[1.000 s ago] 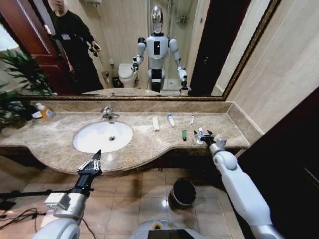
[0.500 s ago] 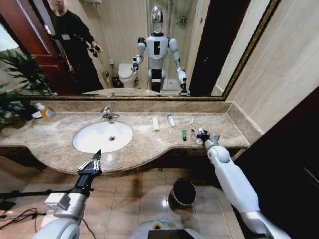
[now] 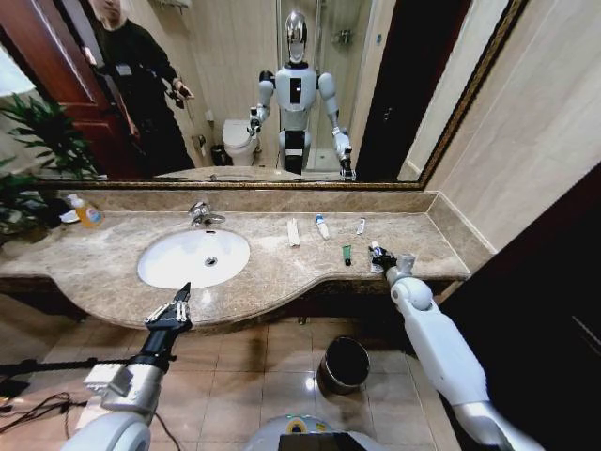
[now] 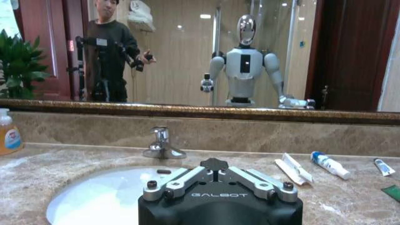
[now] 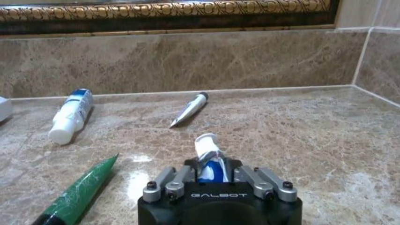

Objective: Pick up the trash from the sink and place it in the trash bin.

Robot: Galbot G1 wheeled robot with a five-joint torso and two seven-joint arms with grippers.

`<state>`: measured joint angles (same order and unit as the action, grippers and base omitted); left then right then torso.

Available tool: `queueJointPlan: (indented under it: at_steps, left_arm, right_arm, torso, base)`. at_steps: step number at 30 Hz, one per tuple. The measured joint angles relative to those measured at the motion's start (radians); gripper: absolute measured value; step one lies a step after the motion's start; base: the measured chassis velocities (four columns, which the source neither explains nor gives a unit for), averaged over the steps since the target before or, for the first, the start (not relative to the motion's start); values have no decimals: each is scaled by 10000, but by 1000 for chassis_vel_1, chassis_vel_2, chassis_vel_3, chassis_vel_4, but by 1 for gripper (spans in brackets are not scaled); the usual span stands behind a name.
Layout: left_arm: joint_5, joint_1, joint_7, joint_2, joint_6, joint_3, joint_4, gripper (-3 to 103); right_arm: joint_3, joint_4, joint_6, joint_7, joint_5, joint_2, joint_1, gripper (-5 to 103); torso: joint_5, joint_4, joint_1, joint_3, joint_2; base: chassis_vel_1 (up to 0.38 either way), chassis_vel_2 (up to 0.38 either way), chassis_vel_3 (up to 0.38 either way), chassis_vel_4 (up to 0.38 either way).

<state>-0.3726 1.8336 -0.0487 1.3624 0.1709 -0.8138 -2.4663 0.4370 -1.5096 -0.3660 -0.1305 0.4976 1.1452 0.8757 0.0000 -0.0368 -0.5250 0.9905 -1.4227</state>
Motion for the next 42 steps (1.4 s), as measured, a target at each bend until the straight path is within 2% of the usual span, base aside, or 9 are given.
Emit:
queueJointPlan:
  at_steps: [3,6,14,23,27,32,42]
  left_arm:
    - [0,0,0,0,0,0,0,0]
    - [0,0,0,0,0,0,0,0]
    - [0,0,0,0,0,0,0,0]
    - [-1,0,0,0,0,0,0,0]
    - [-1,0,0,0,0,0,0,0]
    - [0,0,0,0,0,0,0,0]
    - [0,0,0,0,0,0,0,0]
  right_arm:
    - [17,-30,0,0,-4,-6,17,25]
    - [25,-96,15,0,-4,-8,39,14]
    - [144,-639,71,-82,85,-30,309,1]
    - [676,-2308,45,-124,390,-301,1299,1]
    - [1179,-3811,-6,-161,689,-456,2295,1]
    - [1421,-4547,-12,-170,770,-563,3101,1]
    - [2048,-5535,501,12,564,-276,5690,1]
  torso:
    - [0,0,0,0,0]
    - [0,0,0,0,0]
    - [2,0,0,0,0]
    - [0,0,0,0,0]
    - [-1,1,0,-1,-1]
    - [-1,-1,1,-1,-1]
    - [0,0,1,-1,-1]
  base:
    - [0,0,0,0]
    - [0,0,0,0]
    - [0,0,0,0]
    - [0,0,0,0]
    - [0,0,0,0]
    - [0,0,0,0]
    - [0,0,0,0]
